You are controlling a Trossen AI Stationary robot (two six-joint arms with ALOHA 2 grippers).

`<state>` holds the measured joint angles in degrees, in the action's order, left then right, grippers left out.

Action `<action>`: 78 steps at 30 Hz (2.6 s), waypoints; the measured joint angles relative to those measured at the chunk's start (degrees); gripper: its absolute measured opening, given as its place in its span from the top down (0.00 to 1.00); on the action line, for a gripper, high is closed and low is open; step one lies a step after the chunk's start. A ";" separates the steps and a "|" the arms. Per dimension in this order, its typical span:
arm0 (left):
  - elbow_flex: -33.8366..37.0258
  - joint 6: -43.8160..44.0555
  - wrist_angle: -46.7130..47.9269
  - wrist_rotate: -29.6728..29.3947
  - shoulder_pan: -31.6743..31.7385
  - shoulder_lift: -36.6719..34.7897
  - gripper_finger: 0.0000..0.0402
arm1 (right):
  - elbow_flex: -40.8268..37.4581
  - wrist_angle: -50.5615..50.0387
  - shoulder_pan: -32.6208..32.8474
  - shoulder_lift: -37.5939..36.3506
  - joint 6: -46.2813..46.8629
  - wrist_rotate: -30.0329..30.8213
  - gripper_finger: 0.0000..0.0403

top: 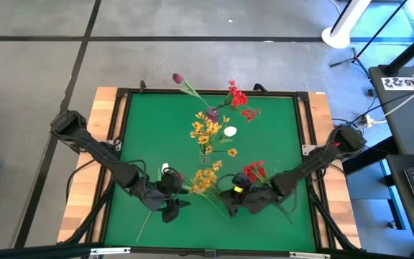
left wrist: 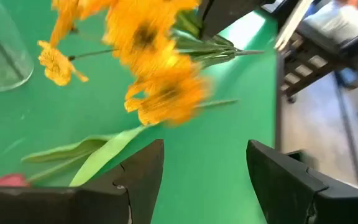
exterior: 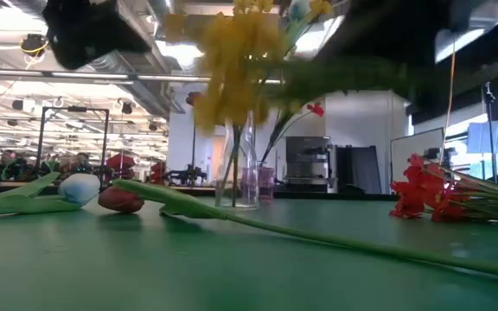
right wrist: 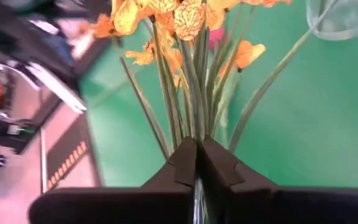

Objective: Sort flowers into vase by color
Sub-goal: Put the yellow flowers into the transparent vase

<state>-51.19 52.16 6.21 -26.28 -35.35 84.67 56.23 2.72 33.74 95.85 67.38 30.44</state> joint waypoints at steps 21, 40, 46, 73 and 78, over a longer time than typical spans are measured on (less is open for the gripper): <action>-11.27 -33.47 -20.33 -7.74 -2.59 -4.43 0.45 | 0.02 30.18 8.64 -12.12 -42.56 23.95 0.99; -11.22 -36.22 -39.17 -4.56 6.26 6.94 0.45 | 0.02 40.72 2.82 -12.06 -54.25 16.25 0.99; -11.16 -36.73 -41.64 -4.15 7.35 8.11 0.45 | 0.02 40.74 1.64 -12.06 -54.23 14.97 0.99; -11.14 -37.57 -44.45 -4.28 11.05 9.83 0.60 | 0.04 40.72 1.46 -12.04 -54.21 14.91 0.98; -11.16 -37.57 -44.47 -4.22 10.86 9.83 0.86 | 0.04 40.70 1.46 -12.03 -54.21 14.92 0.99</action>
<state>-62.35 14.59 -38.26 -30.50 -24.49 94.50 56.27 43.42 35.20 83.82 13.17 45.36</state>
